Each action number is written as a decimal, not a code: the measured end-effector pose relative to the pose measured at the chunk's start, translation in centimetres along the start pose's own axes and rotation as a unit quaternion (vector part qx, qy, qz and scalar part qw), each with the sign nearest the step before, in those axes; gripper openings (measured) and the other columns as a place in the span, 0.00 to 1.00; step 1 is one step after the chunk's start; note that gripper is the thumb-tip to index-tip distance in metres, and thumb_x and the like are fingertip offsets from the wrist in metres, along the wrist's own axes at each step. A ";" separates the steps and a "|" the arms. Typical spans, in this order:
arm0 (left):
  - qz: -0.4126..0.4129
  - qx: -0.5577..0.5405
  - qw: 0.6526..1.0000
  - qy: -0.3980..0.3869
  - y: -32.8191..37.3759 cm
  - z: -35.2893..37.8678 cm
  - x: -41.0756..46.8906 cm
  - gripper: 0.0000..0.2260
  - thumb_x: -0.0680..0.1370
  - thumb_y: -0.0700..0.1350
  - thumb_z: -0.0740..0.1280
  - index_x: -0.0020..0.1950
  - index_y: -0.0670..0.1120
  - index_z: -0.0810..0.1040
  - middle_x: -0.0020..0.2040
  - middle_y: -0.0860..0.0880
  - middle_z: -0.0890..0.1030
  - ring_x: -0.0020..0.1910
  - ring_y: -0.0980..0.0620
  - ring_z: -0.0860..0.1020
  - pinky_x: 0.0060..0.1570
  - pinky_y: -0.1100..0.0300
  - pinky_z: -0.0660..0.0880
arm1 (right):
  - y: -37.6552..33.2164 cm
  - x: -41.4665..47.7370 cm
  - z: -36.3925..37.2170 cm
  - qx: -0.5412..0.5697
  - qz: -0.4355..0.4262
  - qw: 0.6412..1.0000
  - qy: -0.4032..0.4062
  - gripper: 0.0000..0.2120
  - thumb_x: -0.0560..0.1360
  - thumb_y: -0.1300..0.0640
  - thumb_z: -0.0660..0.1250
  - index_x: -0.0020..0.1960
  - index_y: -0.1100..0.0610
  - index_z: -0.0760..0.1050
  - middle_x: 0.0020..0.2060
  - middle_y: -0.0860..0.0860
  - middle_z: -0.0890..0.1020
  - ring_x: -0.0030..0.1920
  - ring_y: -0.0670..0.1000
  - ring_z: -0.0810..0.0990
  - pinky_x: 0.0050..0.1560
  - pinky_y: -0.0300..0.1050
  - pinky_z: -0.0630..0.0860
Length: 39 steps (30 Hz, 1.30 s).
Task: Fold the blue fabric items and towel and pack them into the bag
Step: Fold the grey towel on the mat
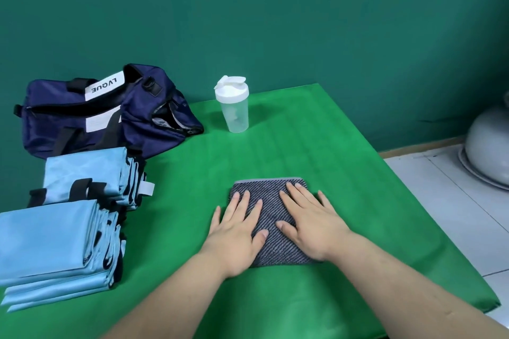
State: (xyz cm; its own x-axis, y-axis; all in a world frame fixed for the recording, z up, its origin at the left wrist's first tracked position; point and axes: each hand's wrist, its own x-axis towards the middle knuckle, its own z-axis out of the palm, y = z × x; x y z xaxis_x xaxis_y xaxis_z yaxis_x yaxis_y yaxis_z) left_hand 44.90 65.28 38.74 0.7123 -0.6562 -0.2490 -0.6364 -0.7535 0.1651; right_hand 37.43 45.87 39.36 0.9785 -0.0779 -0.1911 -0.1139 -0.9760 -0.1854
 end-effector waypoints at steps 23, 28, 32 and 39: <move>-0.032 -0.016 0.999 -0.002 10.4 -3.9 23.0 0.29 0.82 0.61 0.43 0.80 0.55 0.36 0.78 0.50 0.30 0.77 0.49 0.29 0.75 0.39 0.36 | 20.7 13.8 -5.7 -0.012 -0.001 0.999 0.040 0.48 0.66 0.25 0.33 0.81 0.46 0.45 0.81 0.44 0.44 0.80 0.45 0.40 0.78 0.53 0.41; -0.036 -0.011 0.999 0.010 10.8 -3.8 25.3 0.29 0.82 0.61 0.44 0.80 0.55 0.36 0.79 0.50 0.30 0.77 0.49 0.29 0.75 0.39 0.35 | 22.6 15.6 -5.8 -0.003 -0.017 0.998 0.053 0.46 0.68 0.27 0.35 0.82 0.46 0.46 0.81 0.43 0.45 0.79 0.44 0.40 0.77 0.48 0.39; -0.029 -0.024 0.999 0.010 10.6 -3.7 25.4 0.29 0.83 0.61 0.44 0.80 0.55 0.36 0.78 0.51 0.30 0.76 0.49 0.28 0.75 0.40 0.35 | 22.5 15.5 -5.9 -0.018 -0.018 0.999 0.044 0.46 0.68 0.27 0.34 0.82 0.46 0.45 0.81 0.43 0.44 0.80 0.44 0.40 0.77 0.49 0.40; 0.023 -0.052 0.998 -0.003 6.5 -5.8 22.2 0.29 0.83 0.63 0.43 0.80 0.56 0.38 0.79 0.50 0.31 0.77 0.50 0.30 0.77 0.46 0.38 | 19.2 14.2 -8.8 -0.231 0.005 0.972 0.041 0.42 0.73 0.31 0.33 0.80 0.50 0.54 0.80 0.50 0.58 0.80 0.55 0.50 0.77 0.66 0.45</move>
State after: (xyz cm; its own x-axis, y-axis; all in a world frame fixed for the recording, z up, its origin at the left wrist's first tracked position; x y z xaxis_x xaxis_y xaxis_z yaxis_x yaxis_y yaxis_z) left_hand 58.27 45.55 39.78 0.6806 -0.6906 -0.2448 -0.6346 -0.7226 0.2740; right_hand 50.66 24.26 41.58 0.9903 -0.0857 -0.1092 -0.0532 -0.9609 0.2716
